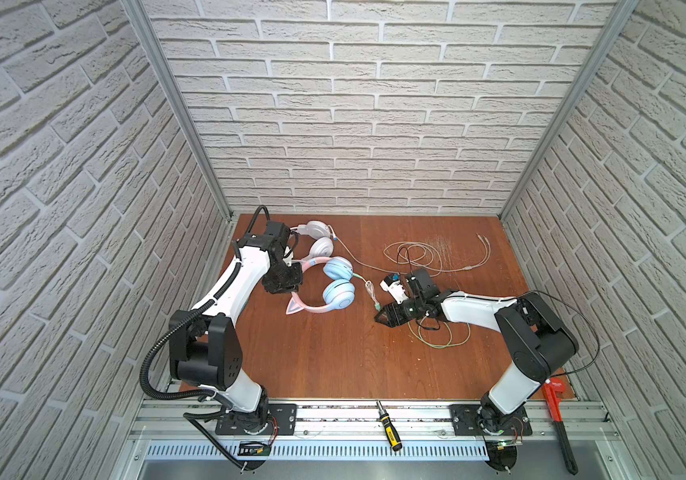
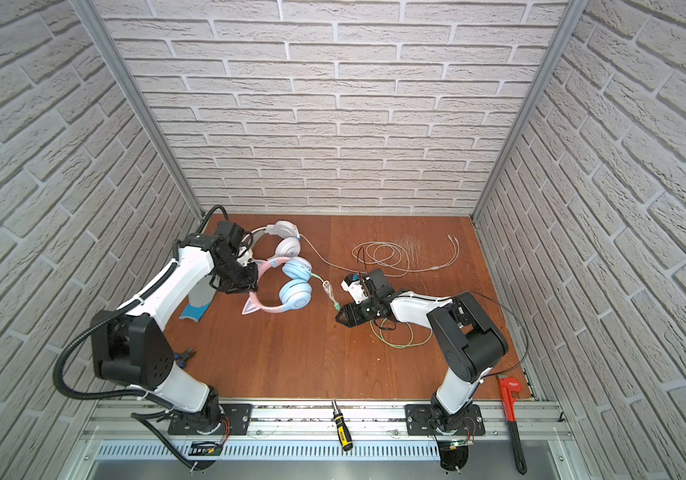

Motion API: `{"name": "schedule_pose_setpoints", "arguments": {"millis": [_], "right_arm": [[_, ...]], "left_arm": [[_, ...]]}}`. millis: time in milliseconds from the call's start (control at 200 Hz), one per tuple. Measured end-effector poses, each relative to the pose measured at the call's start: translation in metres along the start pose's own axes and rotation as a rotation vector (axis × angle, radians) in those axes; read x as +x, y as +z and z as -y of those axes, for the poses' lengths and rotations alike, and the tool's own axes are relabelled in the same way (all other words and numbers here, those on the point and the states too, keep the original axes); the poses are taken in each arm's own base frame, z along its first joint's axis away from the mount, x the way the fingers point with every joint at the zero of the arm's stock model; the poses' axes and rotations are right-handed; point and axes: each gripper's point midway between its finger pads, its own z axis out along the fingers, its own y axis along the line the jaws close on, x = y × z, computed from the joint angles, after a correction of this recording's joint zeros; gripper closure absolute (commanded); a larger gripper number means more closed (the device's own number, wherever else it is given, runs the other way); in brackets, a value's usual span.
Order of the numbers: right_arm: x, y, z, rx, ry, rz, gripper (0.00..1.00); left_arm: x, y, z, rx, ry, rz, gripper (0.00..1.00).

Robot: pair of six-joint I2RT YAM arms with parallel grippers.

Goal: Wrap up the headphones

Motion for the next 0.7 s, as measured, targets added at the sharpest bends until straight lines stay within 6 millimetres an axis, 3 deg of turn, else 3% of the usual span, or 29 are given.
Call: {"name": "schedule_pose_setpoints", "arguments": {"millis": [300, 700], "right_arm": [[0.007, 0.0, 0.005, 0.025, 0.026, -0.017, 0.46], [0.013, 0.0, 0.006, 0.032, 0.006, -0.048, 0.52]], "left_arm": [[-0.009, -0.008, -0.007, 0.019, -0.069, 0.031, 1.0], [-0.019, -0.032, -0.014, 0.058, -0.151, 0.111, 1.0]]}}
